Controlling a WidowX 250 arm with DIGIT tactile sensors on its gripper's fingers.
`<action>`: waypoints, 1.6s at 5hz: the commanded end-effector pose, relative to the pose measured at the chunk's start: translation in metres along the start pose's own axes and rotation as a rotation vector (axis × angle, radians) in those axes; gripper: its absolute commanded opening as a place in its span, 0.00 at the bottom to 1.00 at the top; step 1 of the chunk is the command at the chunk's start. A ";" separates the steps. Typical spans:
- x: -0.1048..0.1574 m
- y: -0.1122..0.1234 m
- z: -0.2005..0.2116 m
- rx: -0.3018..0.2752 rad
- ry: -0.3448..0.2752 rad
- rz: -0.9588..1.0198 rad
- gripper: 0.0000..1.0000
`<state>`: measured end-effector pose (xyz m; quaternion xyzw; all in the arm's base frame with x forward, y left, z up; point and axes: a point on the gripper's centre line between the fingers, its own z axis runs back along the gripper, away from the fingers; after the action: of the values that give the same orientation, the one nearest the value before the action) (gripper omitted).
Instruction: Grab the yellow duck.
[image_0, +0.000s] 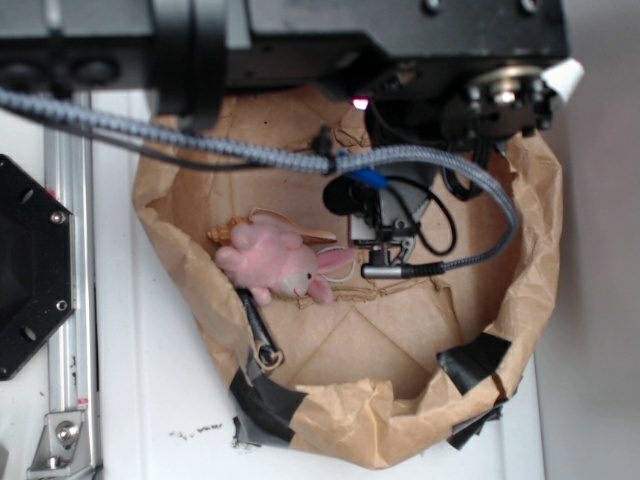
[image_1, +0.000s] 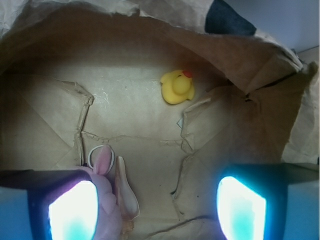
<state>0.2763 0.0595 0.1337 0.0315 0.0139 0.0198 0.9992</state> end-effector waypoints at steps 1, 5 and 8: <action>0.005 0.000 0.013 0.012 -0.055 -0.005 1.00; 0.019 0.000 -0.001 -0.092 -0.480 0.135 1.00; 0.039 0.017 -0.039 0.011 -0.393 0.176 1.00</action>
<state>0.3043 0.0747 0.0794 0.0359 -0.1549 0.0917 0.9830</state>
